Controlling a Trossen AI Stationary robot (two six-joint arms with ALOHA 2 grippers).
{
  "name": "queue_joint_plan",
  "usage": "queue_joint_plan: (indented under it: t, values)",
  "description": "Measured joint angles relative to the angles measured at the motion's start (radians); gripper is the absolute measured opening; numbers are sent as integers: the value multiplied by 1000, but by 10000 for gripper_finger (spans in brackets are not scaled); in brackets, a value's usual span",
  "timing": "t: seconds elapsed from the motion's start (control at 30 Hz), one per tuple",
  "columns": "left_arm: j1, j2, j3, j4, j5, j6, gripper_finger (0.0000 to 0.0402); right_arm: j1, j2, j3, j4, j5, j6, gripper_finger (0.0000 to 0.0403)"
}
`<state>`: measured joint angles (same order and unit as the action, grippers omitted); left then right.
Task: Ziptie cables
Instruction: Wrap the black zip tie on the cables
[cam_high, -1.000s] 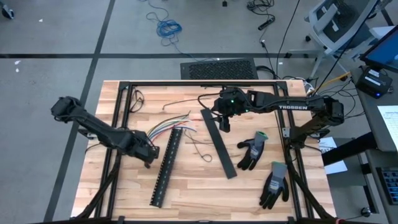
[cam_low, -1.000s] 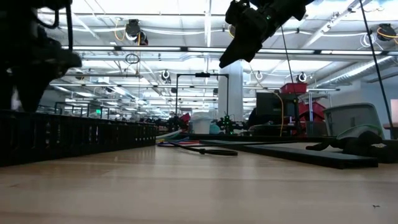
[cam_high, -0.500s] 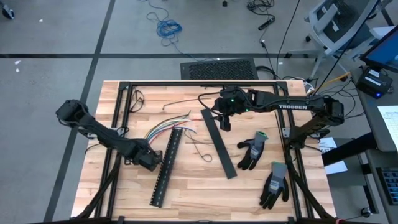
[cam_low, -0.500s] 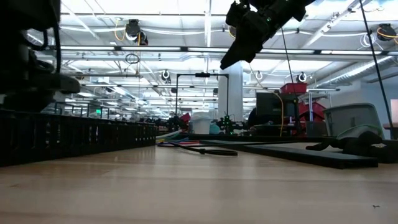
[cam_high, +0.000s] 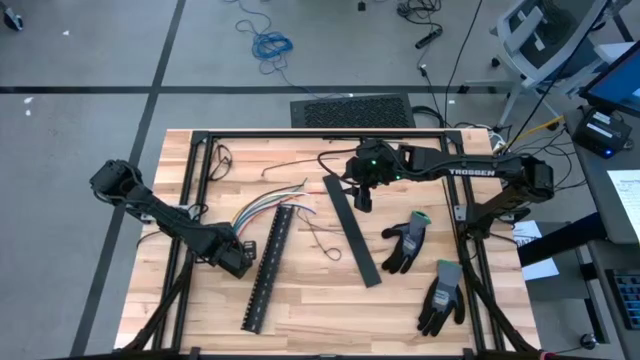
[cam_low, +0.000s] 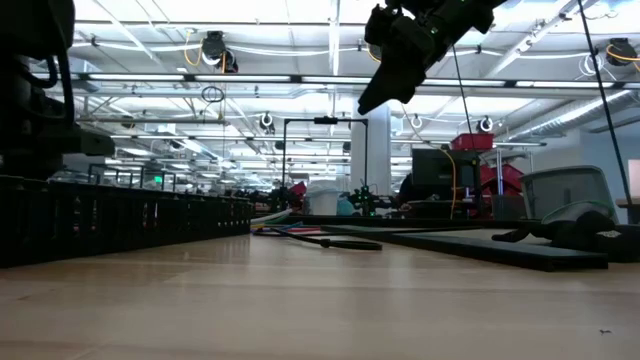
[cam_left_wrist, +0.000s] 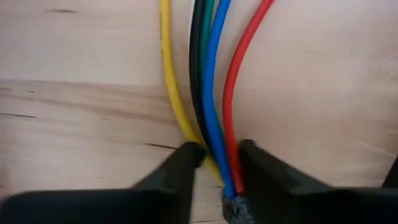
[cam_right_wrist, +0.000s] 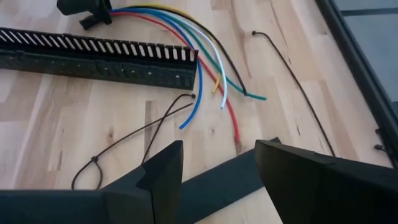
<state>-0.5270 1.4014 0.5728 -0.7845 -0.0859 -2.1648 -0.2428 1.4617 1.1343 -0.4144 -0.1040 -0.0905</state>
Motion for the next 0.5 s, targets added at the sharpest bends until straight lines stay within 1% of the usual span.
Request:
queue_joint_plan:
  t: [0.07, 0.1, 0.17, 0.23, 0.33, 0.4, 0.43, 0.5]
  values:
    - [1, 0, -2, 10, -22, 4, 44, 0, -8, 0, -2, 1, 6, 192]
    - [1, 0, -3, 16, -37, 6, 27, 0, -16, 0, -2, 2, 8, 192]
    - [10, 0, 0, 28, -56, 27, 22, -1, -40, 0, -2, 17, 2, 192]
    - [20, 2, 21, 39, -95, 73, 22, -1, -75, 0, 1, 71, 1, 192]
    - [32, -5, 77, 82, -275, 157, 19, -12, -140, 0, 2, 130, -9, 192]
    - [32, -31, 106, 36, -372, 200, 18, -20, -189, 0, -3, 150, -10, 192]
    - [32, -47, 123, 18, -400, 210, 18, -22, -215, 0, -9, 160, -6, 192]
    - [44, -65, 168, -28, -503, 216, 18, -33, -261, 1, -36, 163, 7, 192]
